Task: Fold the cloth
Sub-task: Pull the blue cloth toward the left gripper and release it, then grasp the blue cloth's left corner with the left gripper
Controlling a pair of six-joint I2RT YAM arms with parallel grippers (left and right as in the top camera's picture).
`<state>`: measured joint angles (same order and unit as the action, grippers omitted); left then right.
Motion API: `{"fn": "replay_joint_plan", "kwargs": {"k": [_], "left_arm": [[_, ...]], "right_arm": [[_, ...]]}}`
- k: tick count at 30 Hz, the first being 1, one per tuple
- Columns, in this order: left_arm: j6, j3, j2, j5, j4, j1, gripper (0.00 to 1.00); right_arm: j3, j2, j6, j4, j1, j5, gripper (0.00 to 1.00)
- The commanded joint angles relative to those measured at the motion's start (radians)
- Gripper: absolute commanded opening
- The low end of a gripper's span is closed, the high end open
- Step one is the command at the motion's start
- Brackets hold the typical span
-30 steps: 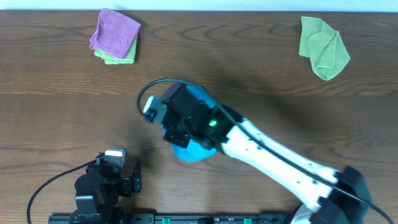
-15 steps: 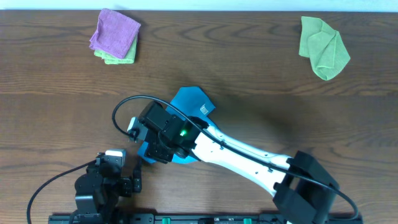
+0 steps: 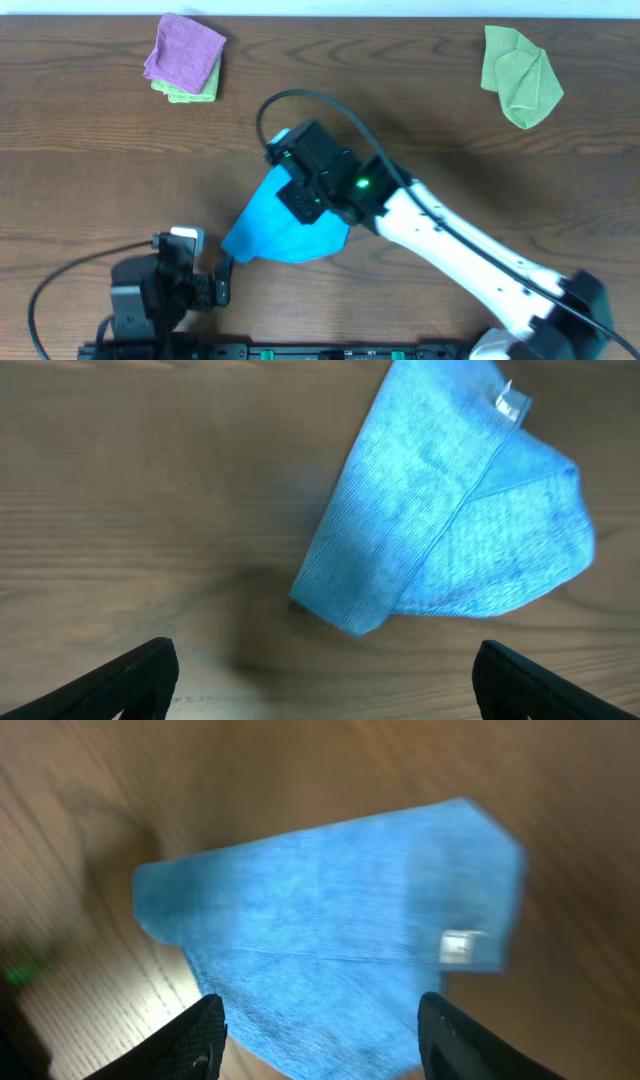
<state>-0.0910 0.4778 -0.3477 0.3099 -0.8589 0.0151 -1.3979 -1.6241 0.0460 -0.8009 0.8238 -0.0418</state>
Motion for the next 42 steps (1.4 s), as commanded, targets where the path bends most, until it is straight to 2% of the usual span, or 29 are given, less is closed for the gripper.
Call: {"fn": "replay_joint_plan", "kwargs": {"k": [1, 7, 10, 14, 18, 26, 34, 42], "left_arm": [[0.098, 0.084, -0.176, 0.087, -0.015, -0.005, 0.95], [0.1, 0.152, -0.473, 0.306, 0.027, -0.004, 0.95], [0.126, 0.152, -0.57, 0.343, 0.038, -0.004, 0.95], [0.259, 0.152, -0.674, 0.38, 0.039, -0.002, 0.95], [0.296, 0.129, -0.755, 0.393, 0.067, -0.002, 0.95], [0.362, 0.014, -0.793, 0.384, 0.175, -0.002, 0.95], [0.48, -0.077, -0.793, 0.39, 0.343, -0.002, 0.95], [0.545, -0.116, -0.806, 0.386, 0.458, -0.002, 0.95]], "right_arm": [[0.006, 0.079, 0.027, -0.03, -0.036, -0.024, 0.62], [0.116, 0.23, 0.037, -0.026, -0.116, -0.084, 0.62], [0.193, 0.315, 0.077, -0.018, -0.161, -0.108, 0.62], [0.282, 0.414, 0.128, -0.018, -0.206, -0.136, 0.64], [0.379, 0.501, 0.184, -0.018, -0.222, -0.151, 0.64], [0.493, 0.614, 0.246, -0.006, -0.222, -0.177, 0.65], [0.498, 0.635, 0.246, -0.007, -0.222, -0.177, 0.66], [0.498, 0.635, 0.246, -0.007, -0.222, -0.177, 0.67]]}}
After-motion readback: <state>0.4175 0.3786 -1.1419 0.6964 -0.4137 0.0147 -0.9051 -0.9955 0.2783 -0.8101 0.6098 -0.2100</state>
